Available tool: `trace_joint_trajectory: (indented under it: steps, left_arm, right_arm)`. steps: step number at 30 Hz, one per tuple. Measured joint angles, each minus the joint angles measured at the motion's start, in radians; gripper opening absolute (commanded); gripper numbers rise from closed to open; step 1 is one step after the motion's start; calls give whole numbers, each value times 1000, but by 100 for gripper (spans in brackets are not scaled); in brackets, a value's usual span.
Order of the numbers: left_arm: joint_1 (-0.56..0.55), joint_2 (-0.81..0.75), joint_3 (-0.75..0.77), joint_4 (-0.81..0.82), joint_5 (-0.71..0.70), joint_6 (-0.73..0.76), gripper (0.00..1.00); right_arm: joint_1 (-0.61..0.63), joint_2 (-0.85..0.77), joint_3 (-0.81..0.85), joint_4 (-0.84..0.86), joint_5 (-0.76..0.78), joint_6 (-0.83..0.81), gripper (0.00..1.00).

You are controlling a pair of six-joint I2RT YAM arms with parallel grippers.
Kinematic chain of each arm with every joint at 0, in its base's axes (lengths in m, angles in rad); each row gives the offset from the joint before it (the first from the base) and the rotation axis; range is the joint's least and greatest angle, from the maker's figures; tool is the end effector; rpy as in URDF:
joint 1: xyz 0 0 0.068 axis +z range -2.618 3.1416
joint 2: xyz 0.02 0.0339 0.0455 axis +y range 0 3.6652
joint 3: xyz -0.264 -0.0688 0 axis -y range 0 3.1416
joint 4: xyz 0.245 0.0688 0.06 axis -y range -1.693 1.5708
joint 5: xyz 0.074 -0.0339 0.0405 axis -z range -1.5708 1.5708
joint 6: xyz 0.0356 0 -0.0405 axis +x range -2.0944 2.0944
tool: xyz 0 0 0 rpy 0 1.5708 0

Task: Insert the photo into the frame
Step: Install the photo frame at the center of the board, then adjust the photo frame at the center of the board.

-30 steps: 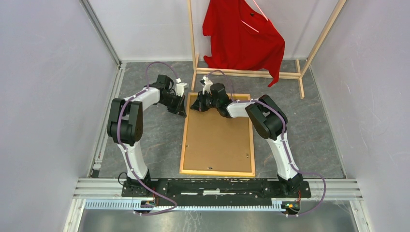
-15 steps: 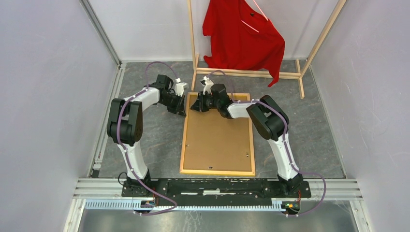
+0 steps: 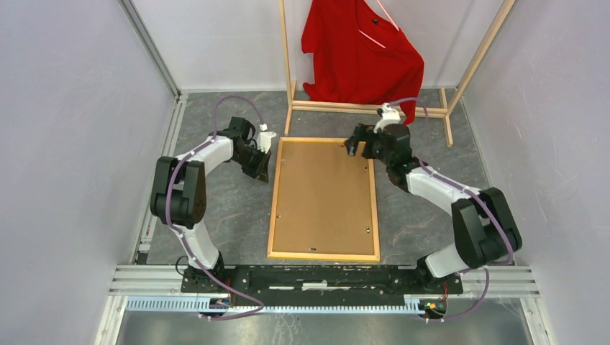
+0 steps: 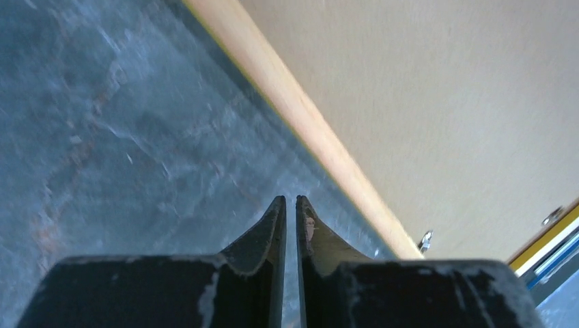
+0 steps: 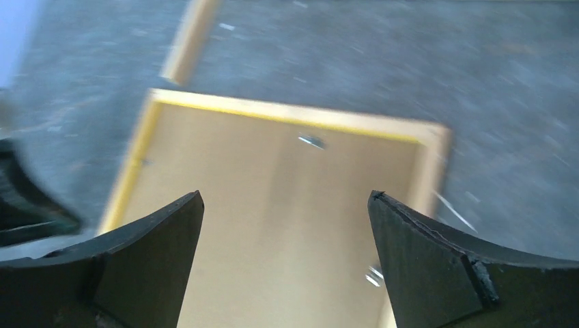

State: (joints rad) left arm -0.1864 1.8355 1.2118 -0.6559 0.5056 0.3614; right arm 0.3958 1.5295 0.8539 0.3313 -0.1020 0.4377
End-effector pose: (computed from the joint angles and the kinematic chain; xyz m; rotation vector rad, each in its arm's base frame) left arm 0.3439 -0.0824 0.1732 0.8394 2.6046 -0.6687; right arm 0.3131 0.1347 0.2339 -0.0295 1.9687 0.6524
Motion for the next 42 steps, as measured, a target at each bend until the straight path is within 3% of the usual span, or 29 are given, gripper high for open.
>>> trace_joint_trajectory:
  steps: [5, 11, 17, 24, 26, 32, 37, 42]
  left_arm:
    - [-32, -87, -142, 1, -71, 69, 18]
    - [-117, -197, -280, 11, -125, 156, 18]
    - [-255, -253, -340, 20, -190, 209, 20]
    - [-397, -244, -325, -14, -266, 214, 24]
    - [-459, -226, -306, -52, -270, 212, 29]
    - [-602, -178, -253, -166, -231, 211, 64]
    - [-627, -167, -222, -242, -155, 213, 68]
    - [-576, -247, -189, -279, -126, 272, 73]
  right_arm:
    - [-84, -60, -153, -92, 132, -18, 98]
    - [-114, 10, -183, -139, 129, -24, 98]
    - [-108, 156, -78, -105, 19, -13, 98]
    - [-37, 345, 155, -119, 33, -27, 98]
    - [-15, 396, 226, -132, 37, -35, 98]
    - [24, 486, 365, -167, 6, -50, 98]
    - [45, 529, 446, -218, -26, -81, 98]
    - [38, 429, 366, -273, -17, -78, 98]
